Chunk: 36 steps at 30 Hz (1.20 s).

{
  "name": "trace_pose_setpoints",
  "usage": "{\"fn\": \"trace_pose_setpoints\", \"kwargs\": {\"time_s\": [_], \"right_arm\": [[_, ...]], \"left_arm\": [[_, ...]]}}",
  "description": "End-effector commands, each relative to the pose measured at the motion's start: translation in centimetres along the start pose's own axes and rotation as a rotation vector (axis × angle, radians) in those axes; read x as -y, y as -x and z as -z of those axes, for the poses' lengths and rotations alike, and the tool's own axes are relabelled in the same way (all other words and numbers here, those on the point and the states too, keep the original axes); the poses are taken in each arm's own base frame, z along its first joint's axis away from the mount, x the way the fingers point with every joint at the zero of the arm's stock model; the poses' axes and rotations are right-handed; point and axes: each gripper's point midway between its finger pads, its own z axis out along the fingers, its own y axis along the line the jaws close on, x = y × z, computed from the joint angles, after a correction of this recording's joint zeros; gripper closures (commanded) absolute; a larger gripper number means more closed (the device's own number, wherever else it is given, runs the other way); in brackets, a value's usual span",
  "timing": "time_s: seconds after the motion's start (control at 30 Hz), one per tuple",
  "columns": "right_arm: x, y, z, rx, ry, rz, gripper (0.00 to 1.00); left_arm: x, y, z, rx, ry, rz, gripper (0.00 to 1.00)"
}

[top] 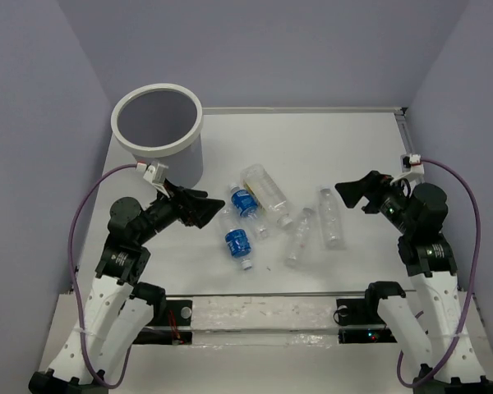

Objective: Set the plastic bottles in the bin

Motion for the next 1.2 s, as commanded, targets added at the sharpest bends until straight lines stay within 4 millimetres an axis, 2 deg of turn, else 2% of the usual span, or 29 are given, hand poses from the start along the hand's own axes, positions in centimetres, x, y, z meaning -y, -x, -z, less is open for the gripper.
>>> {"fn": "trace_pose_setpoints", "kwargs": {"time_s": [0.0, 0.1, 0.3, 0.4, 0.43, 0.5, 0.53, 0.57, 0.6, 0.63, 0.7, 0.83, 0.87, 0.93, 0.97, 1.17], "right_arm": [[1.1, -0.8, -0.5, -0.023, -0.026, 0.003, 0.00], [2.3, -1.8, -1.0, -0.046, -0.061, -0.007, 0.00], [5.3, -2.8, -1.9, -0.057, -0.171, 0.001, 0.00], [6.0, -3.3, -2.5, -0.065, -0.191, -0.011, 0.00], [6.2, -3.4, -2.7, -0.059, -0.188, -0.015, 0.00], [6.5, -3.4, -3.0, -0.054, -0.195, -0.017, 0.00], [6.7, -3.6, -3.1, -0.055, -0.197, -0.019, 0.00], [6.9, -3.9, -3.3, -0.061, -0.202, -0.022, 0.00], [7.1, -4.2, -3.4, -0.064, -0.202, -0.023, 0.00], [7.1, -4.2, -3.5, -0.062, -0.197, -0.023, 0.00], [7.3, -4.8, -3.7, -0.073, -0.193, -0.029, 0.00], [8.1, -6.1, -4.2, -0.097, -0.196, -0.041, 0.00], [8.3, -6.3, -4.3, -0.101, -0.198, -0.042, 0.00], [8.3, -6.5, -4.3, -0.098, -0.197, -0.046, 0.00], [8.4, -6.6, -4.3, -0.096, -0.197, -0.045, 0.00], [9.6, -7.6, -4.5, -0.107, -0.231, -0.056, 0.00]], "left_arm": [[0.3, -0.2, -0.2, -0.018, -0.010, 0.036, 0.01], [0.1, -0.4, -0.2, -0.013, -0.004, 0.067, 0.01], [-3.3, -3.1, -1.0, -0.080, 0.161, 0.174, 0.01], [-5.7, -5.1, -1.3, -0.099, 0.317, 0.210, 0.01], [-7.1, -5.3, -1.3, -0.083, 0.402, 0.206, 0.01], [-7.7, -8.0, -1.8, -0.151, 0.472, 0.230, 0.01], [-9.0, -8.0, -1.7, -0.120, 0.559, 0.216, 0.01], [-10.0, -9.3, -1.6, -0.153, 0.624, 0.213, 0.01], [-10.0, -9.9, -1.6, -0.169, 0.654, 0.202, 0.01], [-11.0, -9.7, -1.3, -0.139, 0.723, 0.185, 0.01], [-12.1, -10.6, -1.4, -0.149, 0.785, 0.182, 0.01], [-13.4, -12.0, -2.9, -0.164, 0.805, 0.184, 0.01], [-14.1, -13.1, -3.2, -0.202, 0.827, 0.181, 0.01], [-14.3, -13.5, -4.0, -0.228, 0.834, 0.178, 0.01], [-15.1, -14.5, -4.1, -0.263, 0.866, 0.168, 0.01], [-16.3, -15.3, -5.9, -0.260, 0.871, 0.157, 0.02]]}}
